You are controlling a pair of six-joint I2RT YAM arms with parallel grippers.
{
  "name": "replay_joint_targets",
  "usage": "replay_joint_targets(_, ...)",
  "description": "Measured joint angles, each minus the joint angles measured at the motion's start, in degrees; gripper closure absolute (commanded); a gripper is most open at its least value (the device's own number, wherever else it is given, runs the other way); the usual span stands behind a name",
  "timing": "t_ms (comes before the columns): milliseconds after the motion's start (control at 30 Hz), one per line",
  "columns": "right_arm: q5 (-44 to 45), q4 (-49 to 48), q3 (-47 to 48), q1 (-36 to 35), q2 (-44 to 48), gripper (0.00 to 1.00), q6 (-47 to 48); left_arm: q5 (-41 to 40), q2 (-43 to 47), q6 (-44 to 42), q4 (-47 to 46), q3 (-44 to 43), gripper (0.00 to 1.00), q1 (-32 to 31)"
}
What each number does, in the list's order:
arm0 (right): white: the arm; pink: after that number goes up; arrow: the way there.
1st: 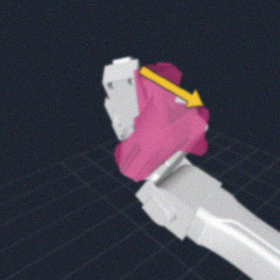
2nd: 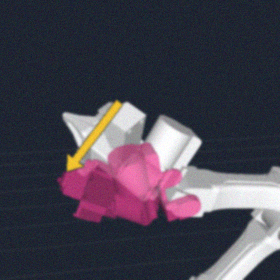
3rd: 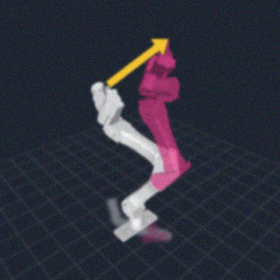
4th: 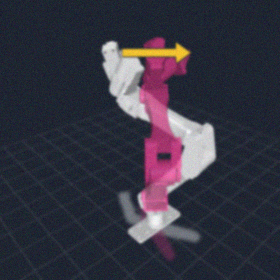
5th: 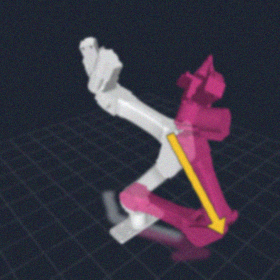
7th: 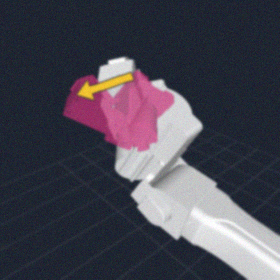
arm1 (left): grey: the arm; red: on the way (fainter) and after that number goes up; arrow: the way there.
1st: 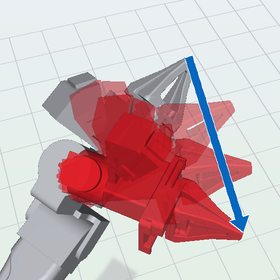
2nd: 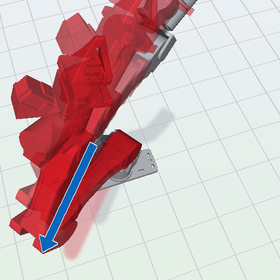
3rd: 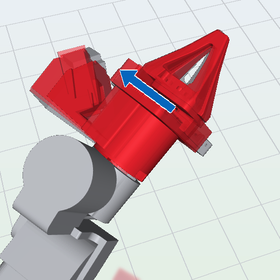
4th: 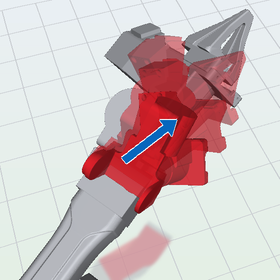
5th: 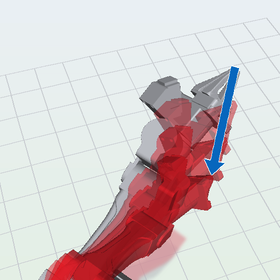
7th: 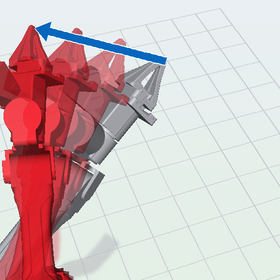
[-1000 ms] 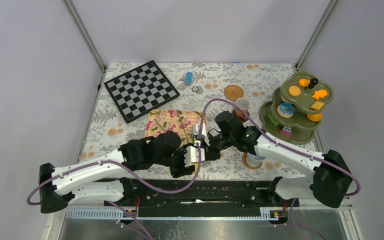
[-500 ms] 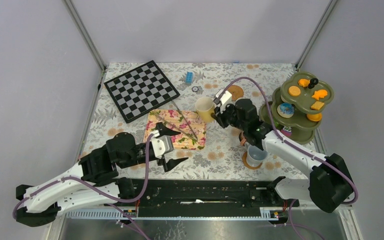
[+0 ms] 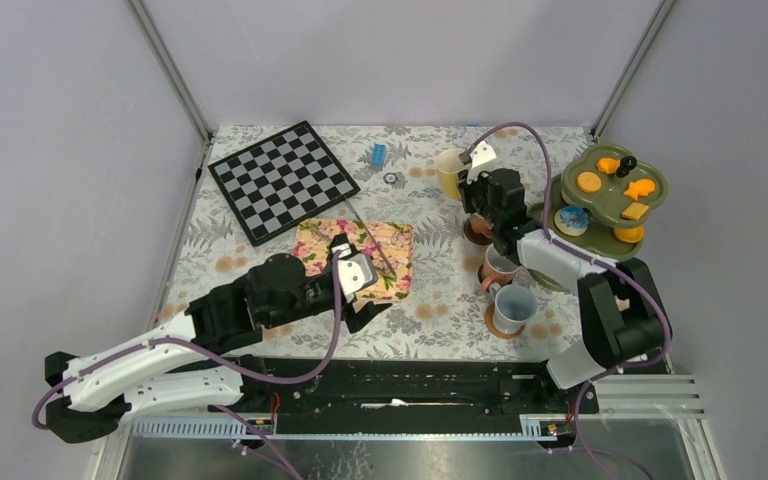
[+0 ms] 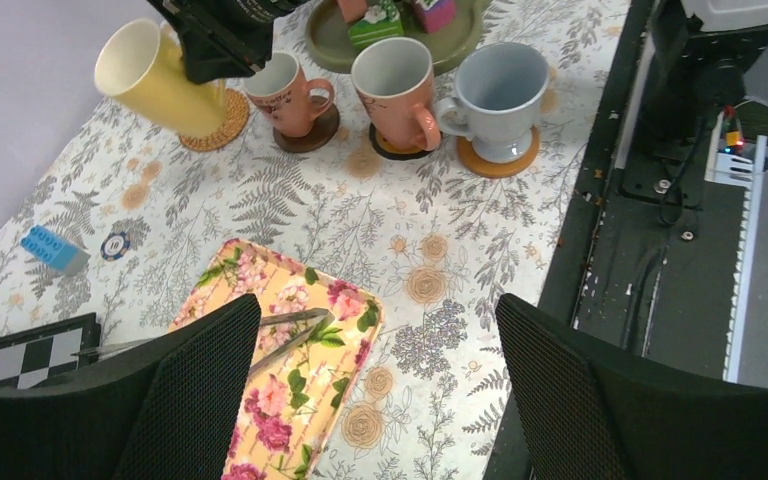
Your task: Serve the afternoon tea
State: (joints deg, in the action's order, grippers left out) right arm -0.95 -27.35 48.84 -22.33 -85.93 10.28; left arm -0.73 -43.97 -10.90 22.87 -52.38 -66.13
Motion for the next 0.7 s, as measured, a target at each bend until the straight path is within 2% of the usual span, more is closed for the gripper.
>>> replay_joint_targets(300, 3.3, -4.5, 6.8, 6.3, -14.1, 1.00, 0.0, -5.4, -0.4, 0.1, -2.6, 1.9, 0.08, 0.0)
replay_joint_targets(700, 1.7, -6.7, 11.5, 7.6, -19.8, 1.00, -0.2, -7.7, 0.1, -0.7, -4.8, 5.2, 0.07, 0.0)
